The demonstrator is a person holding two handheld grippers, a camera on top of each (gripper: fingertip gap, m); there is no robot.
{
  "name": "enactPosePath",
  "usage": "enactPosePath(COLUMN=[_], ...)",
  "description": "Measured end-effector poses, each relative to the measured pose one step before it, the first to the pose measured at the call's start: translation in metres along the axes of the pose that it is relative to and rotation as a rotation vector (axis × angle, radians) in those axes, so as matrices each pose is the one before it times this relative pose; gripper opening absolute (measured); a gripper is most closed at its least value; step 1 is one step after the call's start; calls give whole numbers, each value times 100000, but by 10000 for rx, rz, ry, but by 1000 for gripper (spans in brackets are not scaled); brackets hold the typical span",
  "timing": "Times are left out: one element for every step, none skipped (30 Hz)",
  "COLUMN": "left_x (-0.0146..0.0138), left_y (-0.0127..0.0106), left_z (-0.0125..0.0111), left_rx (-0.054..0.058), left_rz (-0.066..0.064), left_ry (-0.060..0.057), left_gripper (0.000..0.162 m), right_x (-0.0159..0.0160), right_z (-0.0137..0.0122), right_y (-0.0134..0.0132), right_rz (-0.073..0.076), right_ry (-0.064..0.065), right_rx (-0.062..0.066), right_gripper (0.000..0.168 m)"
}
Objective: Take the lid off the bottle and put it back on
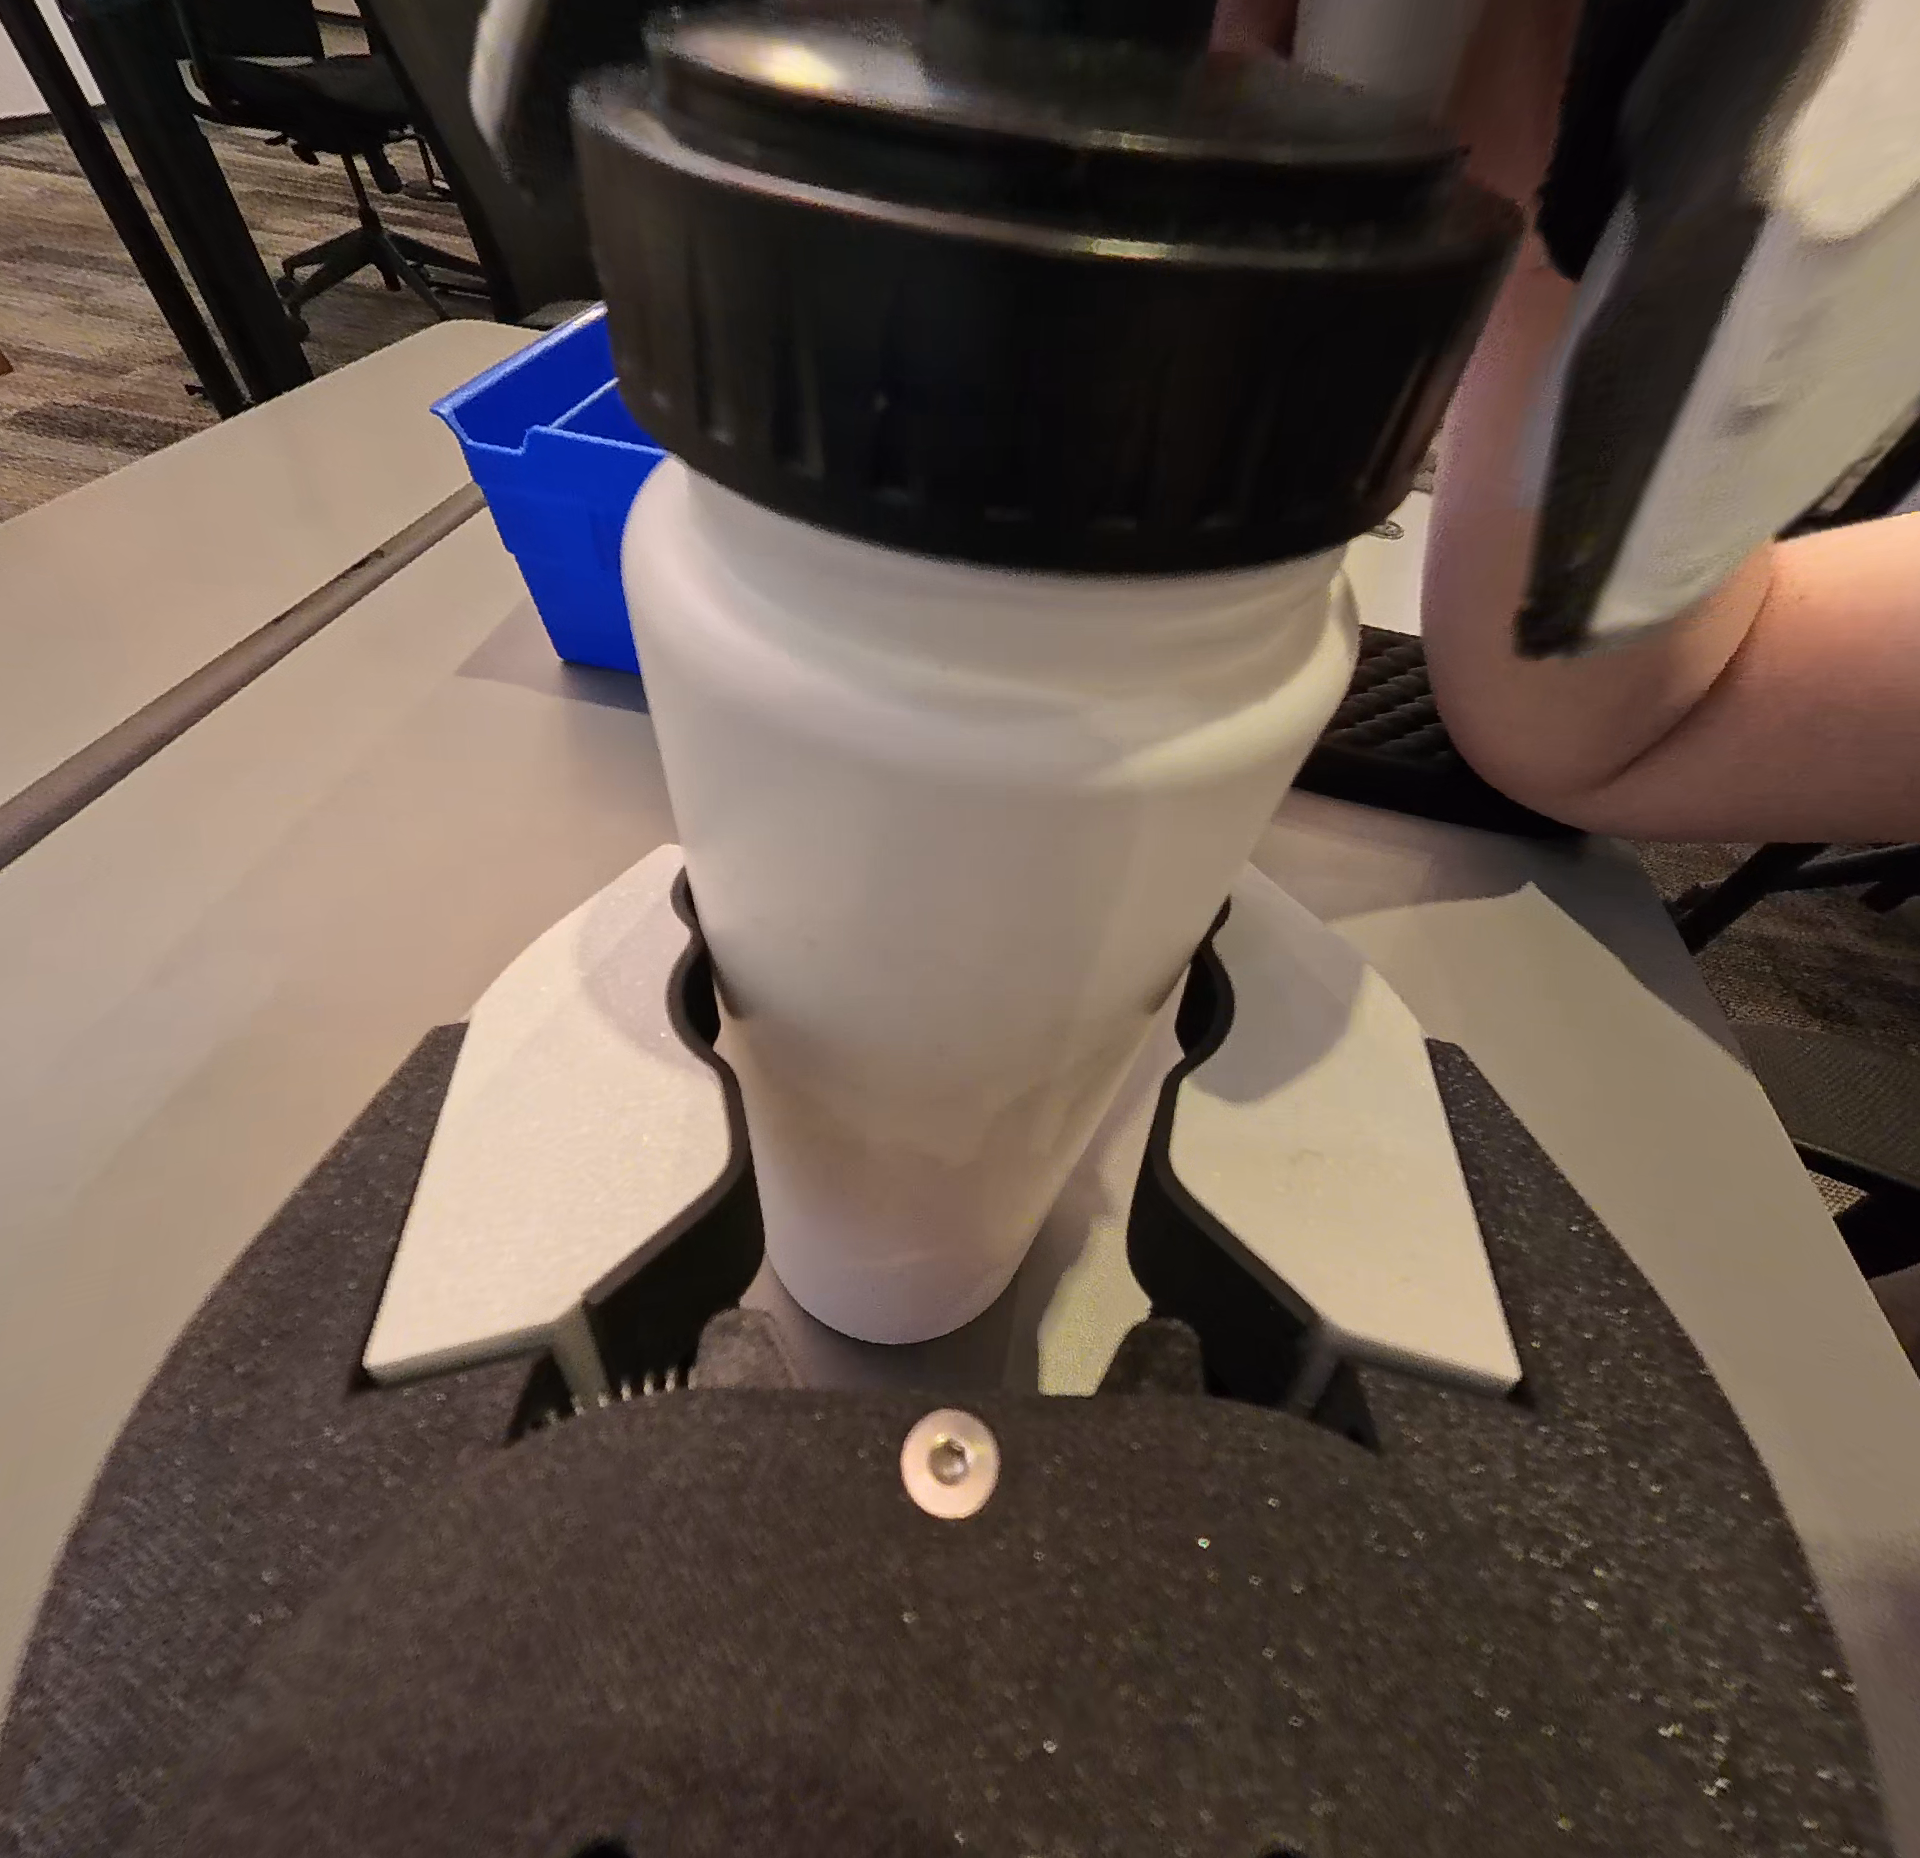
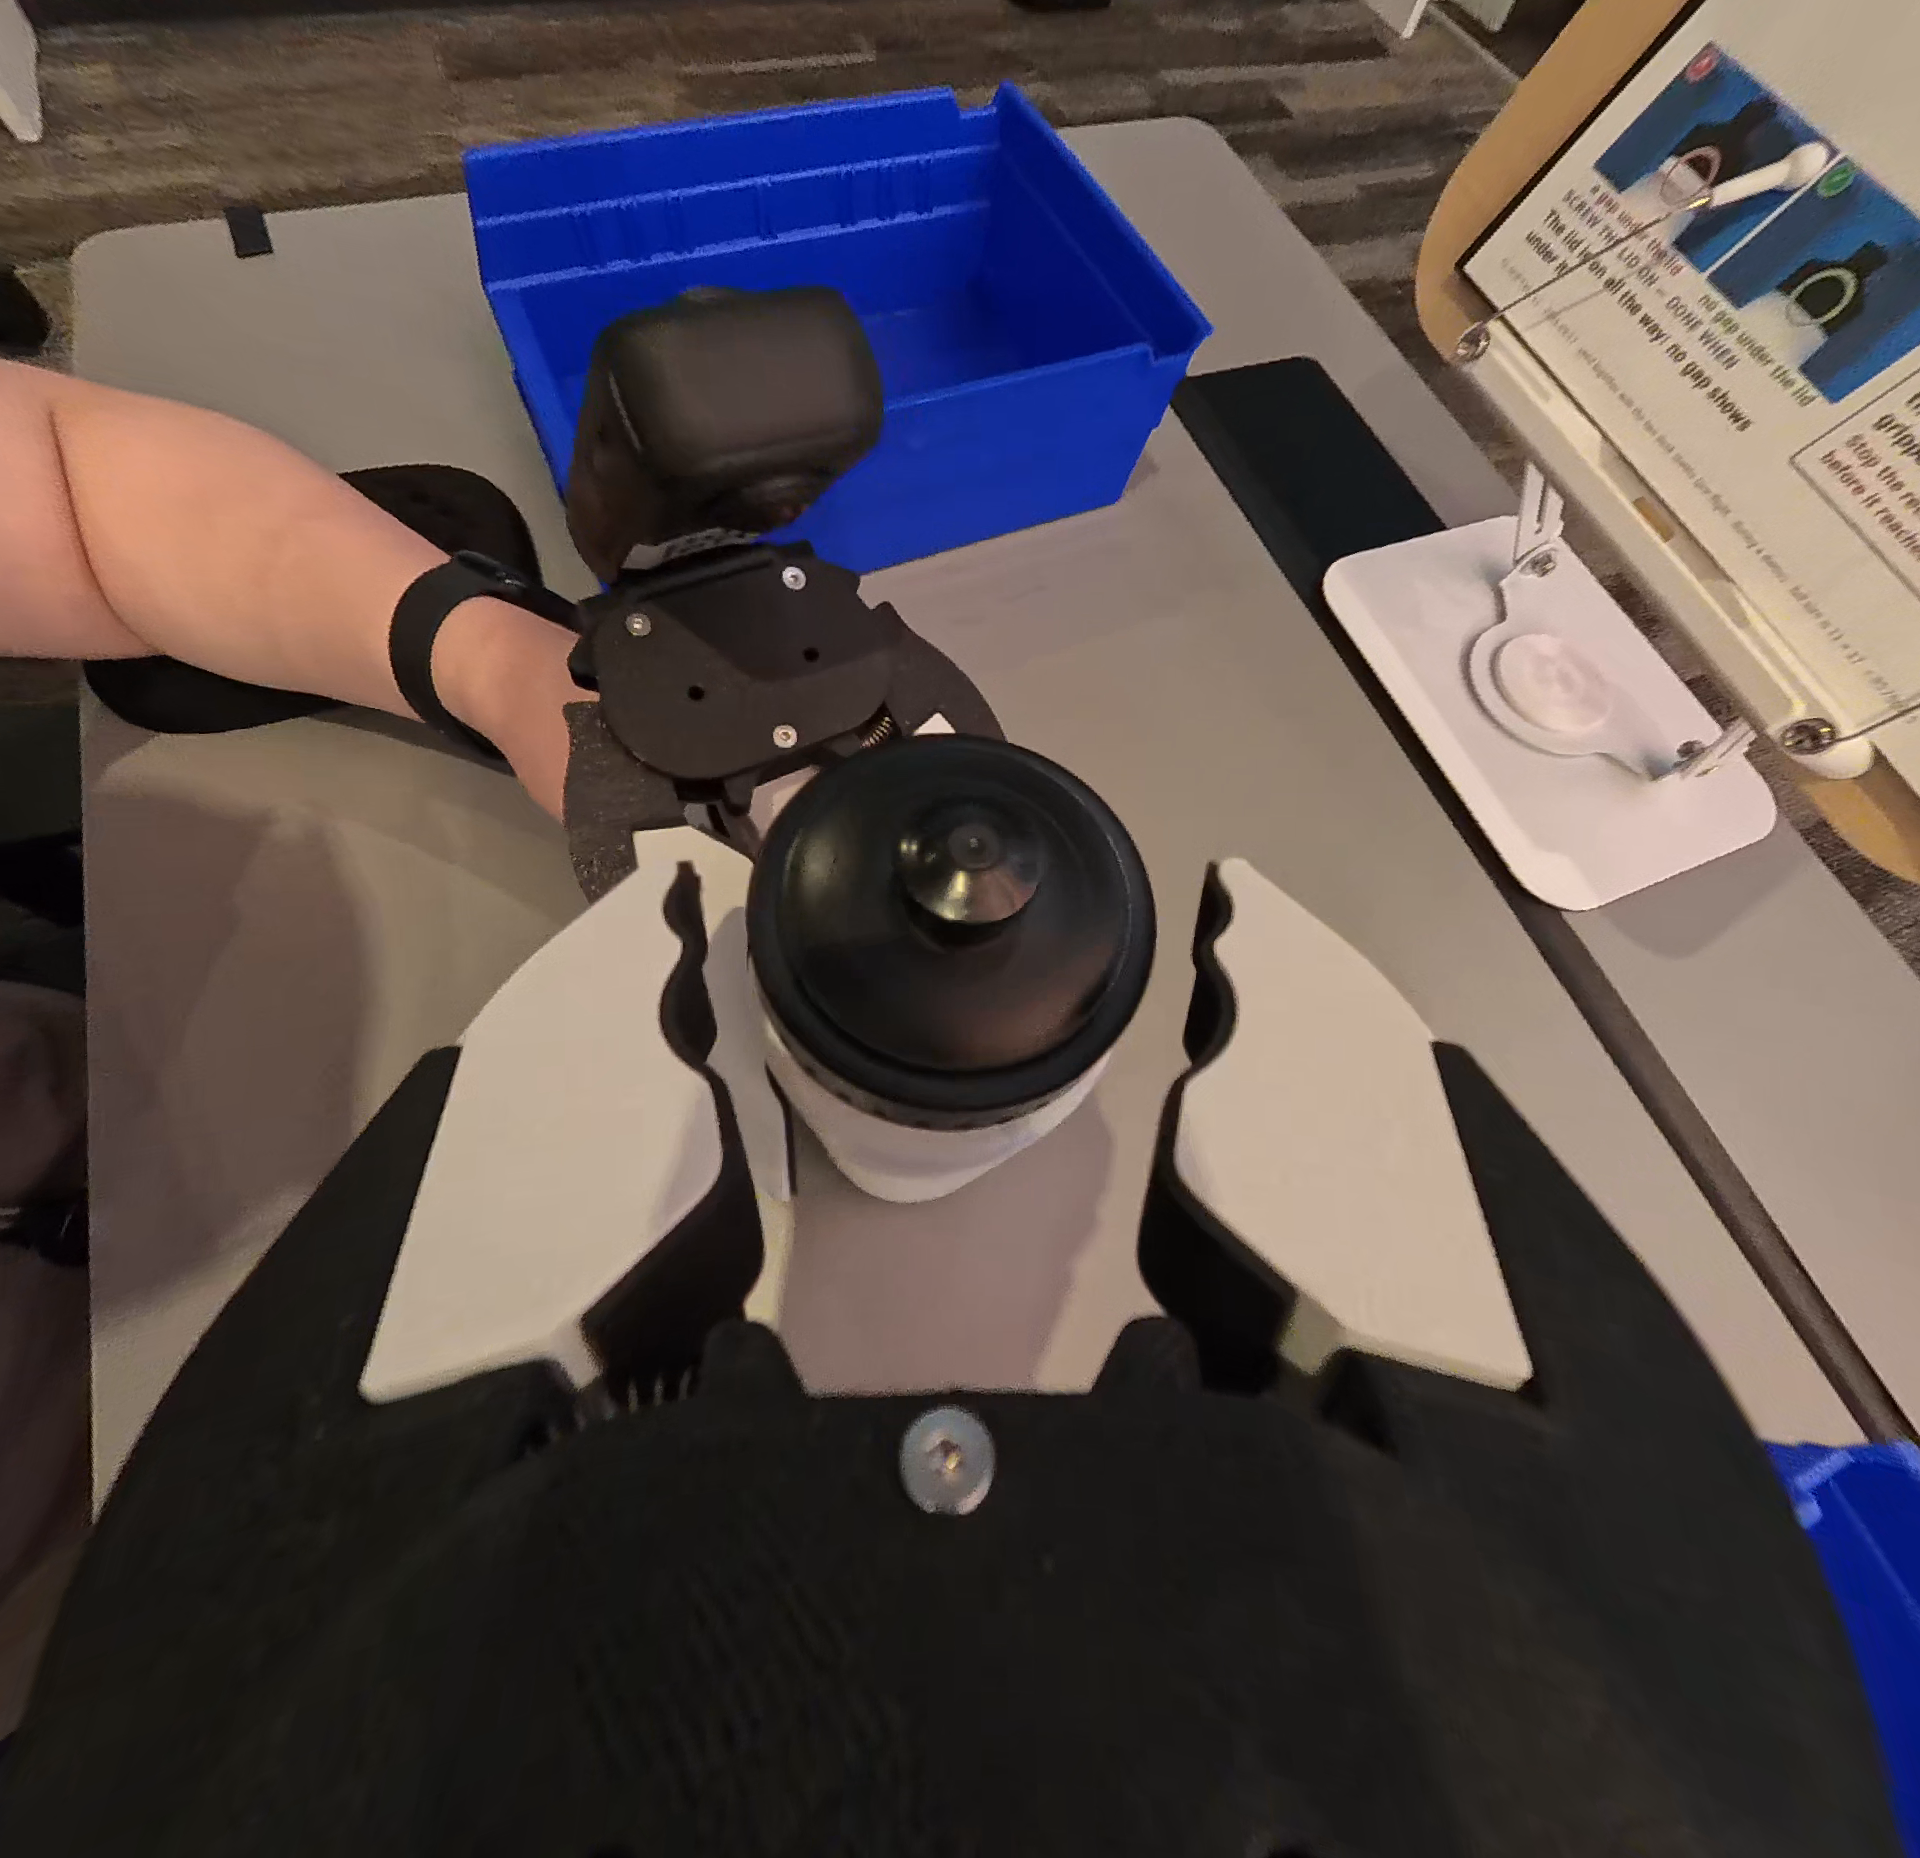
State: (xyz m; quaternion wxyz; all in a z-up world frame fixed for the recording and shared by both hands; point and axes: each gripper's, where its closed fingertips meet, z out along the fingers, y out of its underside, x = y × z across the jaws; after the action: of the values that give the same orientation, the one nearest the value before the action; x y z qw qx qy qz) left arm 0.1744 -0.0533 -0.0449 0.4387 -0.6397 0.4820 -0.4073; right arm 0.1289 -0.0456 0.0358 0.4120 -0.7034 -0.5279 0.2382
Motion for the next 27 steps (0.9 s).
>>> enactPosePath(left_x=[3,5,27,49,87,209,349,394,328,210,160,135,-12,-142,-271,-347,-448,-454,-340,-175,-97,-43,16,61,92,95,79], left_y=[-3,6,12,25,23,9,29,32,6,9,10,-2,-5,-4,1,2,-20,-30,-45,-49,-34,-8,8,24,44,42,37], left_z=[-7,-11,-15,-13,-5,16,33,40,41,27,35,18,11,-24,-52,-93,-126,-148,-119,-91,-55,-25,3,24,51,51,45], left_rx=[-5,-2,-16,-29,-29,-20,-19,-12,10,9,5,0,1,6,-12,-6,35,67,69,52,18,6,-4,-26,-46,-54,-41], left_rz=[1,4,16,20,26,38,68,84,56,35,25,18,3,-34,-10,-38,-72,-85,-104,-130,-80,-32,14,48,80,89,74], left_ry=[2,8,29,54,78,160,246,269,220,135,98,90,-8,-96,-175,-206,-233,-218,-125,-9,6,0,-4,-4,1,-1,-11], left_gripper=[88,88,88,88,88,88,88,88,88,88,88,88,88,88,88,88,88,88,88,88,88,88,88,88,88,88,88], right_x=[-93,-85,-76,-101,-142,-253,-349,-362,-293,-225,-162,-76,93,271,285,145,75,195,264,142,34,114,198,133,5,-18,-116], right_z=[51,14,-7,-24,-59,-113,-150,-112,-91,-55,-33,-14,-10,-26,-85,-115,-132,-108,-62,-5,53,89,88,78,75,72,57], right_y=[93,19,-5,11,21,26,-5,-38,-57,-54,-41,-6,3,-64,-133,-146,-94,-9,43,2,-17,-11,3,35,95,127,95], right_rz=[-104,-169,-209,-212,-176,-151,-160,-164,-142,-84,28,138,155,92,16,-34,-58,-54,-19,43,117,162,150,120,101,60,24], right_ry=[-137,-111,-121,-184,-264,-369,-456,-458,-400,-341,-294,-222,-55,136,211,158,135,193,199,71,-46,-27,23,-21,-83,-76,-119], right_rx=[-35,15,45,77,121,160,216,268,277,256,215,139,73,50,52,41,2,-50,-51,8,52,56,49,39,-4,-38,-34], right_gripper=[84,78,78,78,78,78,78,78,78,78,78,78,78,80,84,87,88,87,88,87,87,87,87,86,84,82,79])
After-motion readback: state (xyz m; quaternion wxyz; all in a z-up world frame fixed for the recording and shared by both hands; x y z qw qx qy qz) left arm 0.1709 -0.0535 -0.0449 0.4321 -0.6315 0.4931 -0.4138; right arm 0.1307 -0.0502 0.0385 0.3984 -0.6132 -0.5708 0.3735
